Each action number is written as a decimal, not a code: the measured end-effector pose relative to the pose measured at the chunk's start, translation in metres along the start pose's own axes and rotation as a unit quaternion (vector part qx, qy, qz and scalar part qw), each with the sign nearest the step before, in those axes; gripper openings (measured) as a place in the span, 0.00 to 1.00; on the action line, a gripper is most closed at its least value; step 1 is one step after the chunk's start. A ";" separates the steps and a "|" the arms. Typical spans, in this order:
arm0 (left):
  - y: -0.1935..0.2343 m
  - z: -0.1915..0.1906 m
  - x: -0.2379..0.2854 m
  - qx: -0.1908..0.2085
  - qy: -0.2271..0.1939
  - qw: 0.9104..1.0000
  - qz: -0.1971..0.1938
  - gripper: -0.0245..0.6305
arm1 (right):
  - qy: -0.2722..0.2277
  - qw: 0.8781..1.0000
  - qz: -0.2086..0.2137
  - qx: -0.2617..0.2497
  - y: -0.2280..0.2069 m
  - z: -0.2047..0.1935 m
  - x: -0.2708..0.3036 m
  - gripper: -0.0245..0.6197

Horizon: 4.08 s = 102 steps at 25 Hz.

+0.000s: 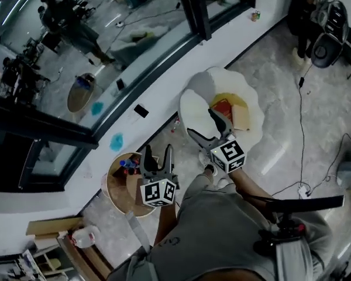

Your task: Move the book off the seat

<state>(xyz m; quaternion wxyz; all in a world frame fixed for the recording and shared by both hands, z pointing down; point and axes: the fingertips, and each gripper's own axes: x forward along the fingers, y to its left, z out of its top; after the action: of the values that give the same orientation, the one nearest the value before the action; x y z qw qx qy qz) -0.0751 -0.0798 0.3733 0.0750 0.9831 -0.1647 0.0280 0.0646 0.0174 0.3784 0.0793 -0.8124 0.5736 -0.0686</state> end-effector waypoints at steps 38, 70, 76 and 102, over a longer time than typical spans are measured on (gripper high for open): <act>-0.072 0.005 0.336 -0.082 -0.018 0.996 0.035 0.56 | -0.002 0.998 0.056 -0.011 -0.294 0.093 0.151 0.67; -0.101 -0.110 0.447 -0.004 0.089 0.994 -0.066 0.56 | 0.084 0.996 -0.030 0.011 -0.378 -0.035 0.149 0.67; -0.111 -0.210 0.493 -0.006 0.128 0.987 -0.097 0.56 | 0.098 0.989 -0.101 0.036 -0.447 -0.124 0.148 0.67; -0.184 -0.725 0.442 -0.128 0.323 0.938 -0.014 0.59 | 0.266 0.964 -0.008 0.018 -0.591 -0.617 0.091 0.67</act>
<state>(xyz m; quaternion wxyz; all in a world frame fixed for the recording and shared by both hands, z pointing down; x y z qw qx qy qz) 0.3809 0.0645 1.0992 0.2494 0.9055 -0.1203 0.3215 0.5148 0.0949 1.1067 -0.0625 -0.7677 0.5663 -0.2933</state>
